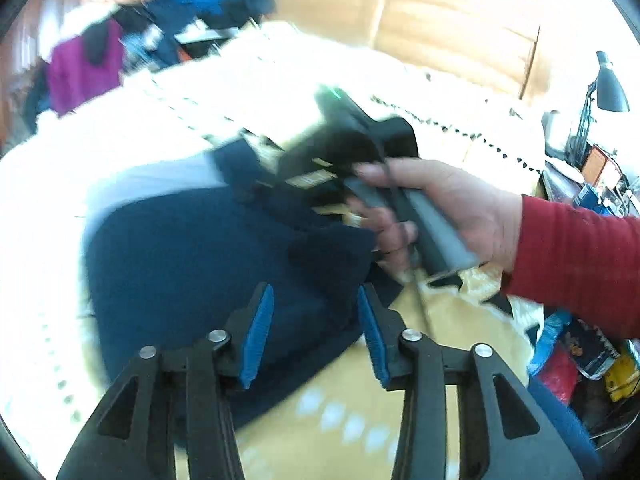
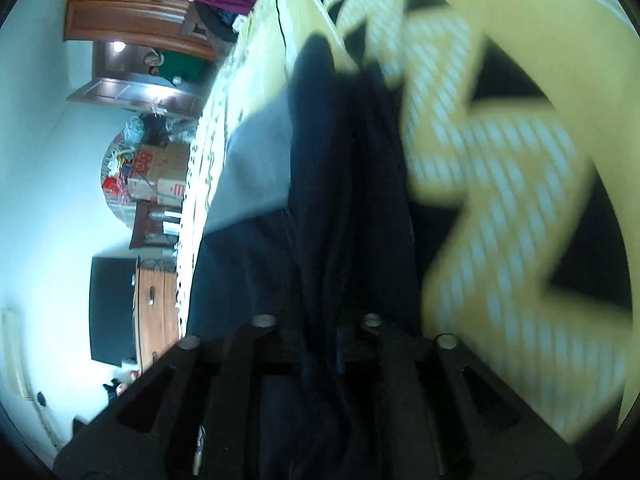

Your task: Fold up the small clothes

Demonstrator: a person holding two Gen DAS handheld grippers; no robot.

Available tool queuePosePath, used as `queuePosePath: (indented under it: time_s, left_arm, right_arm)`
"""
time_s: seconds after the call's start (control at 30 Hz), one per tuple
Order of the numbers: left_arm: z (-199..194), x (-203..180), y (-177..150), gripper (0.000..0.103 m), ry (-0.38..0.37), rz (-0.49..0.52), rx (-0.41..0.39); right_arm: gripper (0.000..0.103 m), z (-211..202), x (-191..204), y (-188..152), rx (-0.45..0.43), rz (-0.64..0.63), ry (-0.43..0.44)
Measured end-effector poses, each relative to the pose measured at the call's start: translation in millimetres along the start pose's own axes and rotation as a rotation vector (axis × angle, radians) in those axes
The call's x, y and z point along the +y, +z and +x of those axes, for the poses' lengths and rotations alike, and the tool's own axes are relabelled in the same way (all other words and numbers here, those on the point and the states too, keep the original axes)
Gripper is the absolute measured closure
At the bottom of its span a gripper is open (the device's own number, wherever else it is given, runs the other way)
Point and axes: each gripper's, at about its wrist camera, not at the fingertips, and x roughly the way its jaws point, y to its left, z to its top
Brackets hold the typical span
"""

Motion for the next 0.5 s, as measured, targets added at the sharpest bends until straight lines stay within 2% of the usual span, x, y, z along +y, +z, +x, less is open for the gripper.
queuePosePath:
  time_s: [0.03, 0.07, 0.13, 0.23, 0.27, 0.4, 0.43, 0.5]
  left_arm:
    - [-12, 7, -7, 0.052, 0.037, -0.003, -0.015]
    - [-29, 14, -18, 0.05, 0.089, -0.012, -0.027]
    - [-51, 34, -41, 0.046, 0.169, -0.074, -0.03]
    - [-54, 61, -65, 0.045, 0.223, -0.166, 0.019]
    - [-55, 65, -71, 0.045, 0.224, -0.18, 0.021]
    - [-42, 70, -73, 0.045, 0.204, -0.189, 0.026]
    - [-38, 71, -73, 0.045, 0.213, -0.183, 0.024]
    - [-27, 73, -69, 0.045, 0.226, -0.18, 0.023]
  right_arm:
    - [0.067, -8, 2, -11, -0.003, -0.004, 0.008]
    - [0.058, -16, 4, -21, -0.013, -0.01, 0.013]
    - [0.05, -29, 10, -44, -0.027, -0.026, -0.002]
    - [0.045, -39, 12, -70, -0.019, -0.026, -0.017]
    - [0.042, -39, 15, -77, -0.009, -0.026, -0.022]
    - [0.042, -31, 24, -87, 0.021, -0.049, -0.035]
    - [0.042, -26, 26, -86, 0.02, -0.053, -0.048]
    - [0.05, -21, 25, -82, 0.019, -0.044, -0.045]
